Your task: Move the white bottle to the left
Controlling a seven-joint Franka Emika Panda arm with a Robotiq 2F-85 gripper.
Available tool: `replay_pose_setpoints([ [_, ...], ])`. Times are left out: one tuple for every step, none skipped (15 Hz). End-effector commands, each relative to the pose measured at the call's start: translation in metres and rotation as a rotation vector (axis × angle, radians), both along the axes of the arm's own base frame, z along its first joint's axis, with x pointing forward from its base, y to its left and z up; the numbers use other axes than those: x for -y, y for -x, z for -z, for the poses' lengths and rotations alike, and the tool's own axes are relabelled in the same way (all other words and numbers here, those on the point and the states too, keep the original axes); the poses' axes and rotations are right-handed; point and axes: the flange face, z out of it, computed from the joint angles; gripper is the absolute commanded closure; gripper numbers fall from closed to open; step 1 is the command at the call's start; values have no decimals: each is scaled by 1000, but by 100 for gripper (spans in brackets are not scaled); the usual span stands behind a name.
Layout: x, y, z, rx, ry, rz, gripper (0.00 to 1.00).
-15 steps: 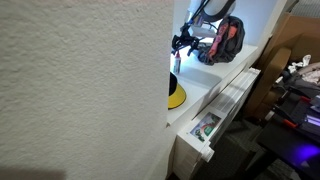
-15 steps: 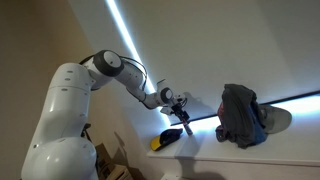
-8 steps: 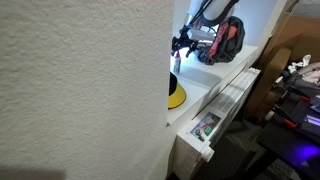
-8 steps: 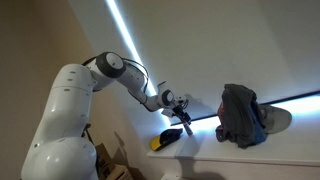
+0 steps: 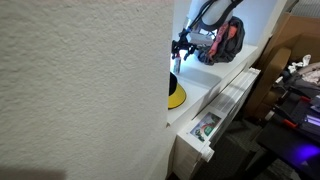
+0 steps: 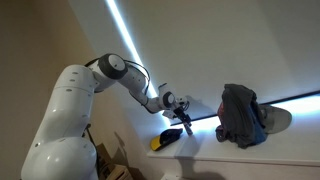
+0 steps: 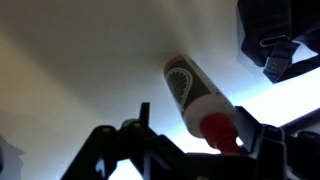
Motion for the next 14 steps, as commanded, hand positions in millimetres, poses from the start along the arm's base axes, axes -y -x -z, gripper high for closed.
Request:
replay_pose_setpoints([
  [0,-1,-3,4,-8,9,47],
  [-1,-1,-3,4,-7,9,53],
  [-1,-1,-4,5,-7,9,61],
  [-1,-1,-4,5,-7,11,68],
  [-1,-1,-5,5,-7,11,75],
  [-1,-1,-5,6,-7,14,79],
  [-1,-1,-5,4,-8,18,79],
  [-1,-2,-5,5,-8,20,79],
  [0,-2,-5,19,-2,27,79],
  [0,-2,-7,42,3,43,79],
  [1,-2,-9,65,9,56,79],
  [1,-2,-10,98,18,73,79],
  [1,-1,-13,145,30,86,79],
  [0,0,-15,187,38,97,79],
])
